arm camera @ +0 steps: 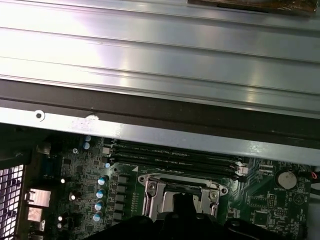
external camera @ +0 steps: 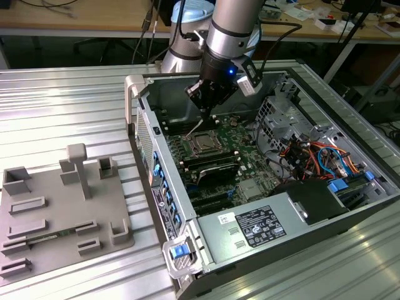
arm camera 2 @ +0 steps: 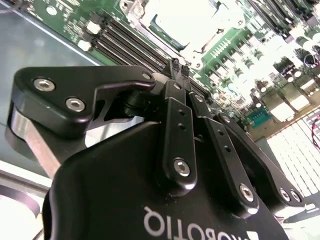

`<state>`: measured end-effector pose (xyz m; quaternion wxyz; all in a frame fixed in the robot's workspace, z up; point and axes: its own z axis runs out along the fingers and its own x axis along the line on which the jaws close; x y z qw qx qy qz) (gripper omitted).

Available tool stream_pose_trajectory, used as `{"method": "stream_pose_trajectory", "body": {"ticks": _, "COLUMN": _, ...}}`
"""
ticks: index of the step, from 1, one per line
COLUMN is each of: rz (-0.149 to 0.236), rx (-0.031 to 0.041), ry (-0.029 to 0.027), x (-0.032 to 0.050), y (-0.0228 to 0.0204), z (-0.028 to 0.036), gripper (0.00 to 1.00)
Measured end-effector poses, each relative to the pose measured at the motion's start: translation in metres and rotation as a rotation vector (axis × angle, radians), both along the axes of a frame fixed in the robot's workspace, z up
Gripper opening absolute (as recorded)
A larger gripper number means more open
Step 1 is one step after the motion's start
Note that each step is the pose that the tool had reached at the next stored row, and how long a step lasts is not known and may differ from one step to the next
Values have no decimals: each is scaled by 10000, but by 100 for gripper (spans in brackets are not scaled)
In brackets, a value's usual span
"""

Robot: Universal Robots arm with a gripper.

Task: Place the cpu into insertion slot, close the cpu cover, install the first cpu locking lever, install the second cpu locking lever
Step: 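Install the first cpu locking lever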

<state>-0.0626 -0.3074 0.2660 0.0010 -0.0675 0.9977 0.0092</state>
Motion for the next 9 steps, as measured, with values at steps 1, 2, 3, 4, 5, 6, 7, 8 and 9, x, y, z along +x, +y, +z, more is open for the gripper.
{"method": "stream_pose_trajectory", "body": {"ticks": 1, "rz": 2, "rx": 0, "ry": 0, "x": 16, "y": 0, "z": -1, "gripper": 11}}
{"method": "stream_pose_trajectory", "body": {"ticks": 2, "rz": 9, "rx": 1, "ry": -1, "x": 51, "y": 1, "z": -5, "gripper": 11}}
{"method": "stream_pose_trajectory", "body": {"ticks": 3, "rz": 14, "rx": 0, "ry": 0, "x": 62, "y": 0, "z": -5, "gripper": 11}}
{"method": "stream_pose_trajectory", "body": {"ticks": 4, "rz": 17, "rx": 0, "ry": 0, "x": 66, "y": 0, "z": -5, "gripper": 11}}
{"method": "stream_pose_trajectory", "body": {"ticks": 5, "rz": 21, "rx": 0, "ry": 0, "x": 68, "y": 1, "z": -6, "gripper": 11}}
{"method": "stream_pose_trajectory", "body": {"ticks": 6, "rz": 27, "rx": 1, "ry": -1, "x": 68, "y": 1, "z": -6, "gripper": 11}}
{"method": "stream_pose_trajectory", "body": {"ticks": 7, "rz": 36, "rx": 0, "ry": -1, "x": 68, "y": 1, "z": -6, "gripper": 11}}
{"method": "stream_pose_trajectory", "body": {"ticks": 8, "rz": 42, "rx": -1, "ry": 0, "x": 68, "y": 1, "z": -6, "gripper": 11}}
{"method": "stream_pose_trajectory", "body": {"ticks": 9, "rz": 47, "rx": -1, "ry": 0, "x": 68, "y": 1, "z": -7, "gripper": 11}}
